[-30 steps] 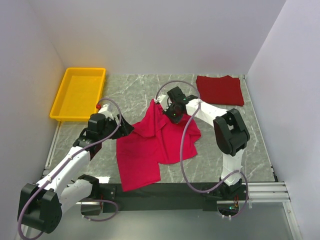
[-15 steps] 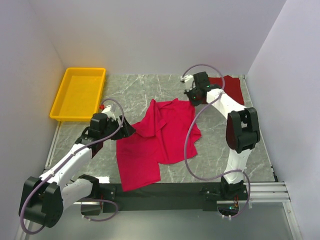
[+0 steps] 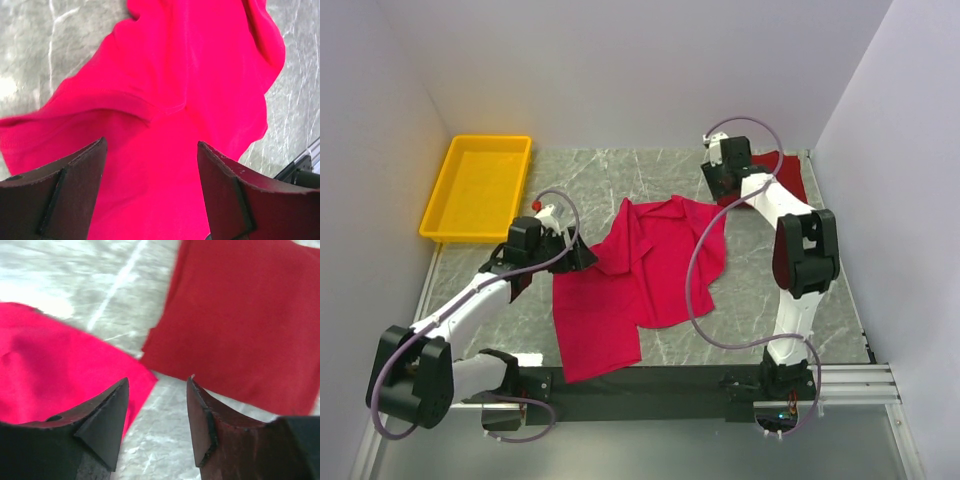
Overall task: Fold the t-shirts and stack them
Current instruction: Flatten the tshirt out
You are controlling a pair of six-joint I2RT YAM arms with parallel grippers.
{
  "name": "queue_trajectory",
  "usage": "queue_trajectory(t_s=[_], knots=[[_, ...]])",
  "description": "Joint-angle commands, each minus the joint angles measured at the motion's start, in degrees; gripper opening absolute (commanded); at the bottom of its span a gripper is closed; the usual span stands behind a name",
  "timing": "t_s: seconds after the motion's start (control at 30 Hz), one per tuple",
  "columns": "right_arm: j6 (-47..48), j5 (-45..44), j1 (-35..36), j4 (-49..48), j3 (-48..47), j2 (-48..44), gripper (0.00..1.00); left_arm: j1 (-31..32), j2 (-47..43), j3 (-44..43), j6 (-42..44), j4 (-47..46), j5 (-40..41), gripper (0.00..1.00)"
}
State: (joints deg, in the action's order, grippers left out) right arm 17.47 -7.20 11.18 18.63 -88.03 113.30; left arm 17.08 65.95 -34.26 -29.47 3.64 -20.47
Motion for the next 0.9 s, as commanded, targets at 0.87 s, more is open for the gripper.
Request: queue_trajectory(t_s=[0.87], knots=[[-0.07,43.85,-1.16,7.38,16.22,-19.96,0.59,21.50,15.34,-11.97,14.87,4.62,27.42,0.56]])
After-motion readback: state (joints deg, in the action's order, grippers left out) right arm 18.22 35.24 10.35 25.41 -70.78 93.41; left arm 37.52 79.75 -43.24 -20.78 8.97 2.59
